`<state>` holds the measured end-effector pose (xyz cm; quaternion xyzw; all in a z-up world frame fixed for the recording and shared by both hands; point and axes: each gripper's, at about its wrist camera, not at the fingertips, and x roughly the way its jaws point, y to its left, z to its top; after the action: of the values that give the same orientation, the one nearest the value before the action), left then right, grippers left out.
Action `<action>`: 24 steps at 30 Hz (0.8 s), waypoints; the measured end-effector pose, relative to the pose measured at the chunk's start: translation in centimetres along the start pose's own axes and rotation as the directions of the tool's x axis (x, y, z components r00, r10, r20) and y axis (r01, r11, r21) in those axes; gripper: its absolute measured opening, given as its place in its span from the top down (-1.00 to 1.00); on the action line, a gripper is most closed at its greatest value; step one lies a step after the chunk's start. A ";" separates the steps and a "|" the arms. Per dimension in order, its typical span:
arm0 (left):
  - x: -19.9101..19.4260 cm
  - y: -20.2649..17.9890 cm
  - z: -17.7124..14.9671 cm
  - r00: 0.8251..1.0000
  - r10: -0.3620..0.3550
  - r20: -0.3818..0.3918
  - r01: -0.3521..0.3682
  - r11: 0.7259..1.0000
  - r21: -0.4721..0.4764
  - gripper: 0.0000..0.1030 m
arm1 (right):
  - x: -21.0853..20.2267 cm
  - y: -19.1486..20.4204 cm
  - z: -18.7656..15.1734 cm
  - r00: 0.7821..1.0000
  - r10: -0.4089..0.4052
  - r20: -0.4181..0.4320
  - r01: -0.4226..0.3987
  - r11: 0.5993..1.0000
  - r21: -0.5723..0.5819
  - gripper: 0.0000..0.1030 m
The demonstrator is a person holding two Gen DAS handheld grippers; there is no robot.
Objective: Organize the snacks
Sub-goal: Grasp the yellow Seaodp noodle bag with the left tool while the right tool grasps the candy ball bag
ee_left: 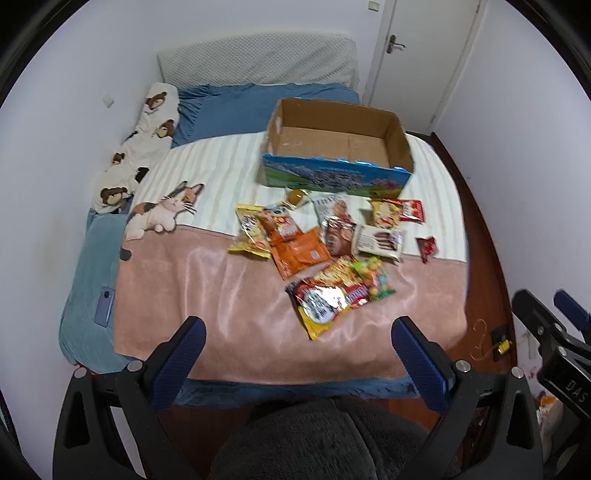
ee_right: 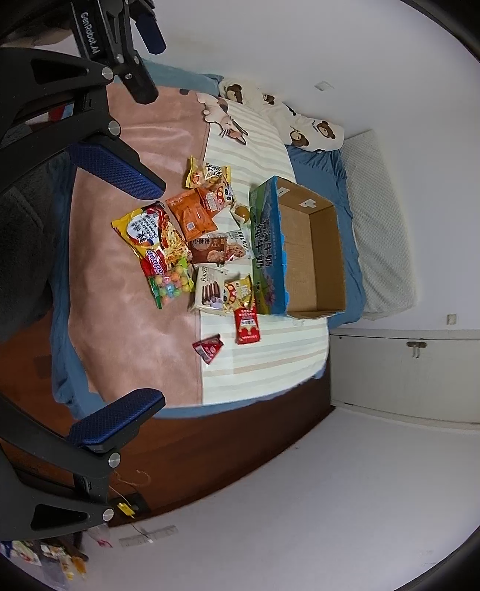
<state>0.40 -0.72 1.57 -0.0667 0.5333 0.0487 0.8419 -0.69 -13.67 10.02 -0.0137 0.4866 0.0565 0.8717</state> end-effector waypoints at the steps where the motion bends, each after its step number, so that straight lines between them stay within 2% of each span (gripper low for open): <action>1: 0.5 0.3 0.3 1.000 0.021 0.020 -0.021 1.000 -0.004 -1.00 | 1.0 -0.4 0.1 1.000 0.012 -0.012 -0.011 1.000 0.017 -1.00; 5: 4.1 1.3 1.5 0.984 0.162 0.070 -0.162 0.987 0.002 -1.00 | 7.8 -0.9 -0.2 0.988 0.087 -0.124 -0.074 0.991 0.110 -1.00; 8: 8.4 2.3 2.1 0.956 0.286 0.064 -0.289 0.957 0.033 -1.00 | 15.4 -1.1 -1.5 0.956 0.161 -0.245 -0.111 0.972 0.206 -1.00; 9: 9.8 2.5 2.1 0.949 0.312 0.055 -0.315 0.948 0.052 -1.00 | 18.3 -1.0 -2.2 0.935 0.187 -0.300 -0.112 0.961 0.251 -1.00; 11: 12.8 2.6 2.2 0.946 0.322 0.032 -0.323 0.940 0.111 -1.00 | 22.4 -0.7 -3.6 0.913 0.206 -0.351 -0.105 0.952 0.287 -1.00; 13: 15.5 1.9 2.0 0.951 0.307 0.020 -0.305 0.932 0.198 -1.00 | 25.8 -0.1 -4.5 0.906 0.166 -0.389 -0.069 0.965 0.251 -1.00; 15: 18.3 0.4 1.7 0.963 0.270 -0.002 -0.256 0.913 0.318 -1.00 | 28.1 -0.3 -4.9 0.906 0.132 -0.402 -0.049 0.977 0.210 -1.00; 18: 22.3 -2.2 1.2 0.978 0.193 -0.078 -0.133 0.867 0.481 -1.00 | 29.9 -1.3 -4.8 0.901 0.115 -0.418 -0.043 0.983 0.178 -1.00; 21: 25.7 -5.3 0.6 0.980 0.130 -0.148 -0.011 0.788 0.616 -1.00 | 30.2 -2.9 -4.6 0.907 0.080 -0.414 -0.028 0.991 0.130 -1.00; 23: 27.9 -7.3 0.4 0.971 0.093 -0.222 0.080 0.743 0.665 -1.00 | 30.2 -4.2 -4.5 0.904 0.062 -0.424 -0.016 0.994 0.111 -1.00; 24: 29.0 -8.1 0.3 0.959 0.070 -0.275 0.140 0.725 0.675 -1.00 | 30.4 -5.0 -4.7 0.900 0.054 -0.431 -0.007 0.994 0.111 -1.00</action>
<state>14.29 -8.36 -23.99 0.2337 0.6258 -0.1783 0.7225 11.74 -16.43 -18.44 0.0282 0.6708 0.0397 0.7401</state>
